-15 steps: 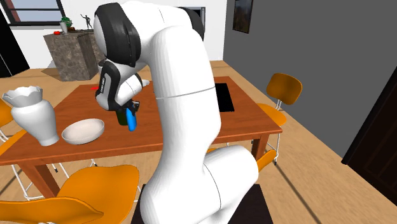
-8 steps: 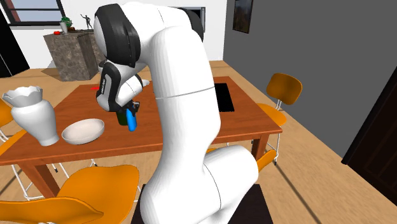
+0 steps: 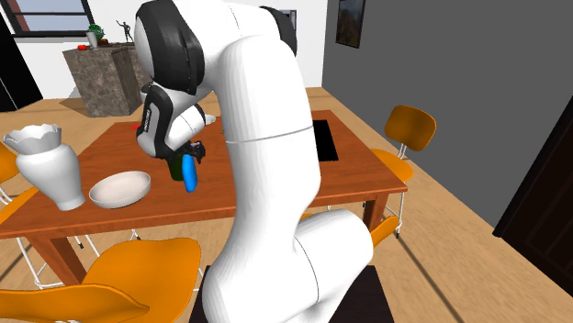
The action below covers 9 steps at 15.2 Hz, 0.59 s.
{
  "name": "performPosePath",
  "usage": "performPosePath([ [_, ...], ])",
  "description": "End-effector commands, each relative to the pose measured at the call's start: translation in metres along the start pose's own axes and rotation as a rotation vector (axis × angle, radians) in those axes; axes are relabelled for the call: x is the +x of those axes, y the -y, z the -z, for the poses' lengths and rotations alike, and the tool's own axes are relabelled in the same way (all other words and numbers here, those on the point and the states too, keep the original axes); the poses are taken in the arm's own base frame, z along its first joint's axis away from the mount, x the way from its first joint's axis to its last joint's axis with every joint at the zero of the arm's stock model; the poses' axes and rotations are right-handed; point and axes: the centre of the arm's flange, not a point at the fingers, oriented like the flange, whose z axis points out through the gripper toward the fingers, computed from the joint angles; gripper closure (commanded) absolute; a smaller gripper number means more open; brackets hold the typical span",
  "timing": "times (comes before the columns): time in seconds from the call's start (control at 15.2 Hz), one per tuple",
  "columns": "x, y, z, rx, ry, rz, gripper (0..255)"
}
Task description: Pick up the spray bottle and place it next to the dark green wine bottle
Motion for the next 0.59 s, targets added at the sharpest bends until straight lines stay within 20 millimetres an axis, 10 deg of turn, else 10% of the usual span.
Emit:
performPosePath([
  [0.0, -0.001, 0.001, 0.025, 0.000, 0.000, 0.000, 0],
  [0.53, -0.001, 0.001, 0.035, 0.000, 0.000, 0.000, 0],
])
